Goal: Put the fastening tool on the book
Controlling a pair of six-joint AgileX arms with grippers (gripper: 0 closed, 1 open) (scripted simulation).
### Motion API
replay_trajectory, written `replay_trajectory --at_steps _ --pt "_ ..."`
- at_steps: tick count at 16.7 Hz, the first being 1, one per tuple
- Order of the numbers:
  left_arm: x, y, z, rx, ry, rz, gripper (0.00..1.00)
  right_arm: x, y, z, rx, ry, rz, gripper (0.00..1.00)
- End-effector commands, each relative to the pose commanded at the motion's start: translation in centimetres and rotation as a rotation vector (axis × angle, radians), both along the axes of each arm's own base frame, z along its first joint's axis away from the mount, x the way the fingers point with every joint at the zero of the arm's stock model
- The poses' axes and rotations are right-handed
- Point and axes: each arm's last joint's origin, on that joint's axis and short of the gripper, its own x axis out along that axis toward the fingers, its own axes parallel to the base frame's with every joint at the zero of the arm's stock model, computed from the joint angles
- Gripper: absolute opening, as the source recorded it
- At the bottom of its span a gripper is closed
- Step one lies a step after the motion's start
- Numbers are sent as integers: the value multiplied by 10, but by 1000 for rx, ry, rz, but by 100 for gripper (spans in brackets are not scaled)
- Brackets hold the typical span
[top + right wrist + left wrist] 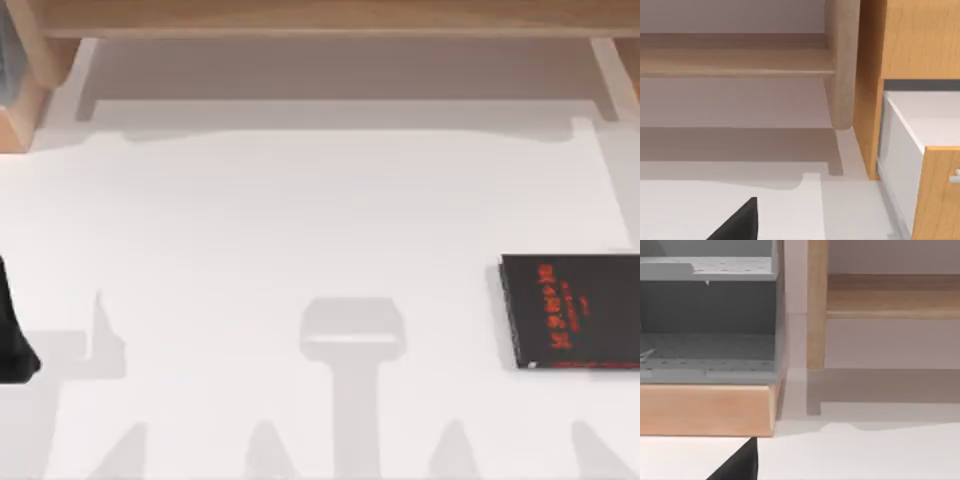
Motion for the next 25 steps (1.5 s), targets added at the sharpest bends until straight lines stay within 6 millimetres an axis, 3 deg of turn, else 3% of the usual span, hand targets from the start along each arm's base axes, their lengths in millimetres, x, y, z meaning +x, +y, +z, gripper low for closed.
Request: replay_trajectory --at_steps 3,6,9,12,16,19,22,25 --pt "0 0 0 0 0 0 100 0 0 2 -1 2 -1 100" --pt "0 0 0 0 0 0 100 0 -2 23 -15 35 -22 100" --pt "0 0 0 0 0 0 100 5 -7 63 -38 118 -64 100" --pt "0 0 0 0 0 0 100 26 -15 118 -56 252 -113 100" --pt "0 0 0 0 0 0 100 95 -38 182 -45 512 -175 100" --pt "0 0 0 0 0 0 100 169 -71 198 -2 760 -221 100" --pt "0 0 0 0 0 0 100 242 -112 180 65 1009 -255 100" --pt "0 0 0 0 0 0 100 300 -149 136 142 1221 -273 100"
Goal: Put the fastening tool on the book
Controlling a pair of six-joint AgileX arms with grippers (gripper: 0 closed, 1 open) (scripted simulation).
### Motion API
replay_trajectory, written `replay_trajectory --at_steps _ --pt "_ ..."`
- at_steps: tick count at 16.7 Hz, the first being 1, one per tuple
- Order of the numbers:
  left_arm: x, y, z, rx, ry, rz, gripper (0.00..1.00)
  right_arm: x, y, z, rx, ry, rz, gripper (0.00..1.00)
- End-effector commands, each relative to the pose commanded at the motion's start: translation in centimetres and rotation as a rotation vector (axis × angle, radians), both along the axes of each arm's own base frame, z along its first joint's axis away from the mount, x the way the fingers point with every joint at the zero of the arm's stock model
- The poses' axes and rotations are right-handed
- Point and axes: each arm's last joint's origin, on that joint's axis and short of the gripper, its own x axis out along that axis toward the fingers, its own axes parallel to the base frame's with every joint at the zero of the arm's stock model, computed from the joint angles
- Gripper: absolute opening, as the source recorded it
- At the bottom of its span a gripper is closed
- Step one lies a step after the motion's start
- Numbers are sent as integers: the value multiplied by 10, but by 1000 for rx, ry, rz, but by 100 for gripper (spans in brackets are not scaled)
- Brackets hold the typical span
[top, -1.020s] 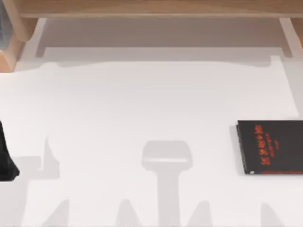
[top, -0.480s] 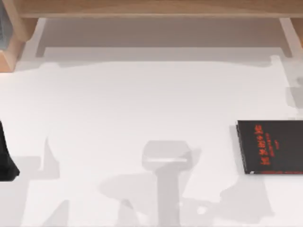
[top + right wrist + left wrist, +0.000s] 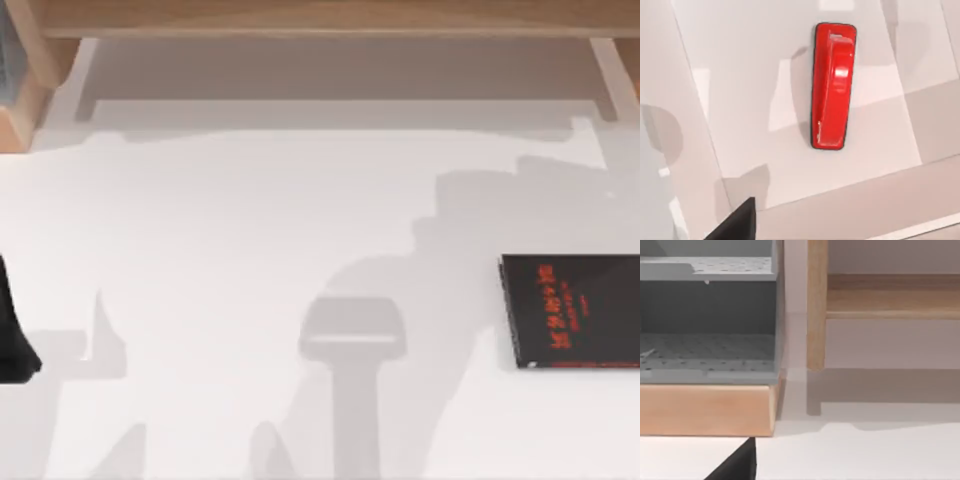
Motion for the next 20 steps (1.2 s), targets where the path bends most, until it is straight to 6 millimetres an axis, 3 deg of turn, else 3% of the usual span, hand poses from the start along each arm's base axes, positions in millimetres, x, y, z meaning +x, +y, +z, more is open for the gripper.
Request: replay_trajectory --at_steps 2,5,9,16,20 --pt "0 0 0 0 0 0 100 28 -17 -34 46 101 -25 100" --pt "0 0 0 0 0 0 100 55 -26 -79 93 196 -43 100" --pt "0 0 0 0 0 0 100 74 -24 -108 114 223 -52 100" --pt "0 0 0 0 0 0 100 72 -25 -107 115 230 -58 100" --pt "0 0 0 0 0 0 100 53 -9 -55 107 221 -57 100"
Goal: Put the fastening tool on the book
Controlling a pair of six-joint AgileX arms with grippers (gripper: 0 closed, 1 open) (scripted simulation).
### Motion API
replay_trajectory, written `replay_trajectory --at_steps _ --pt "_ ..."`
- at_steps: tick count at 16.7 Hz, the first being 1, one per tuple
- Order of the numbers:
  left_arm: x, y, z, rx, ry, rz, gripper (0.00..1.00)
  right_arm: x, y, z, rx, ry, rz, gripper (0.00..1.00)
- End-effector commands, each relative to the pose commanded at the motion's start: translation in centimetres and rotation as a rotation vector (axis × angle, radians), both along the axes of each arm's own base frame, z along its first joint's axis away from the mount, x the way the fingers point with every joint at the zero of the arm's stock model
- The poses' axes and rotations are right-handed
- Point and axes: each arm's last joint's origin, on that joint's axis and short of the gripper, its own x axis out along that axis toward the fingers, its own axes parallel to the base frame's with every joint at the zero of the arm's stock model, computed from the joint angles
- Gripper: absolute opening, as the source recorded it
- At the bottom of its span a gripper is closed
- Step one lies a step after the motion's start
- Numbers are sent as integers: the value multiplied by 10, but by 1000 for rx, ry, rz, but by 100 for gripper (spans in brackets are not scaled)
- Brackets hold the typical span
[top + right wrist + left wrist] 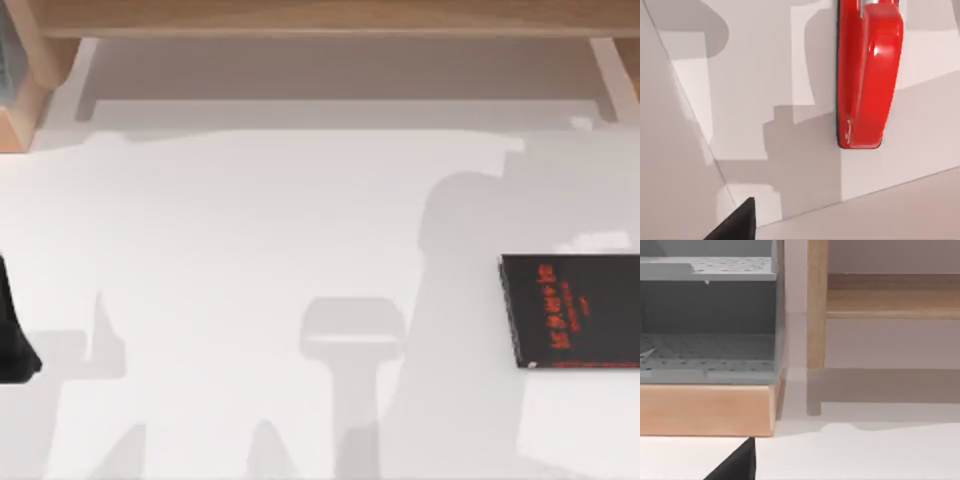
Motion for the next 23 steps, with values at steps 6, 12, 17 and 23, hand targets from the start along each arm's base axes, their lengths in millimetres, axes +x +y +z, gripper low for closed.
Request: replay_trajectory --at_steps 6,12,17,23 --pt "0 0 0 0 0 0 100 -21 22 41 12 -7 7 100" --pt "0 0 0 0 0 0 100 0 -6 -19 -6 -6 11 100" --pt "0 0 0 0 0 0 100 20 -18 -91 5 13 7 100" --pt "0 0 0 0 0 0 100 27 -16 -105 8 1 4 100"
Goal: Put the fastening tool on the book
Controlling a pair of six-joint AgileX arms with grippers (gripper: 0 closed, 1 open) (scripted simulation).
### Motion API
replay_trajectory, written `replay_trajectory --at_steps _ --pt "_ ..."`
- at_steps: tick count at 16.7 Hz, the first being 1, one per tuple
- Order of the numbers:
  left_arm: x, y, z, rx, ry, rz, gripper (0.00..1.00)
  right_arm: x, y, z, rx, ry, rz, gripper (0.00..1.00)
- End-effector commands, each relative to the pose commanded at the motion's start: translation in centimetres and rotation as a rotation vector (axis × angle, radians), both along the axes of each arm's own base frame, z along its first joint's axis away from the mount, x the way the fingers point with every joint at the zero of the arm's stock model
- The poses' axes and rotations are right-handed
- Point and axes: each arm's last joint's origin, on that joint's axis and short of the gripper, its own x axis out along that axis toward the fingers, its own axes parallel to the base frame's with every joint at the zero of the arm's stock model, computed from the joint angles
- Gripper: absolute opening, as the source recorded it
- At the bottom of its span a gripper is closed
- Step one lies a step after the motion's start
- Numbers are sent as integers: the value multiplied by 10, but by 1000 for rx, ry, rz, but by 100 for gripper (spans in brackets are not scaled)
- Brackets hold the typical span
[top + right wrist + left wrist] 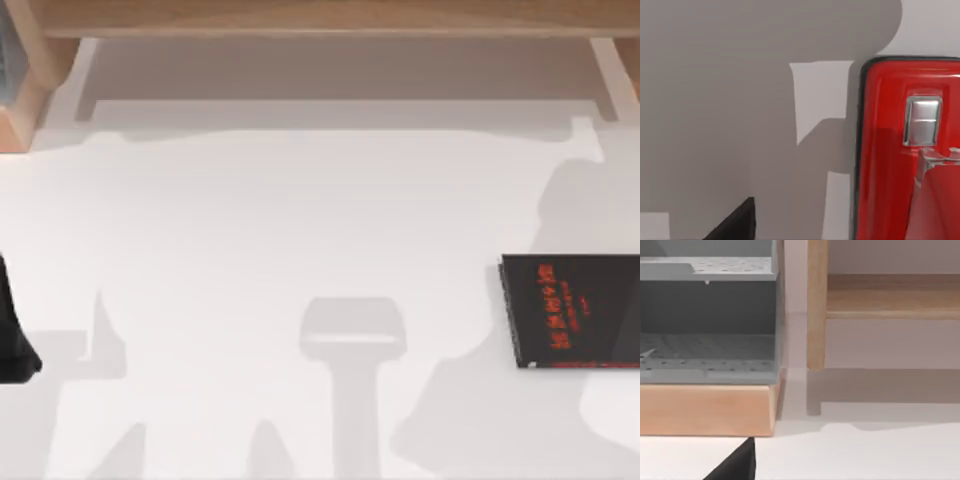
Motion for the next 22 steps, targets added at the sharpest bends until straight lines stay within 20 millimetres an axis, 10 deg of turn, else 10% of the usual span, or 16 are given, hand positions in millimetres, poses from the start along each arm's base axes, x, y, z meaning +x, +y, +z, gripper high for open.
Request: replay_trajectory --at_steps 14,22 --pt "0 0 0 0 0 0 100 0 0 0 0 0 0 2" --pt "0 0 0 0 0 0 100 0 0 0 0 0 0 0"
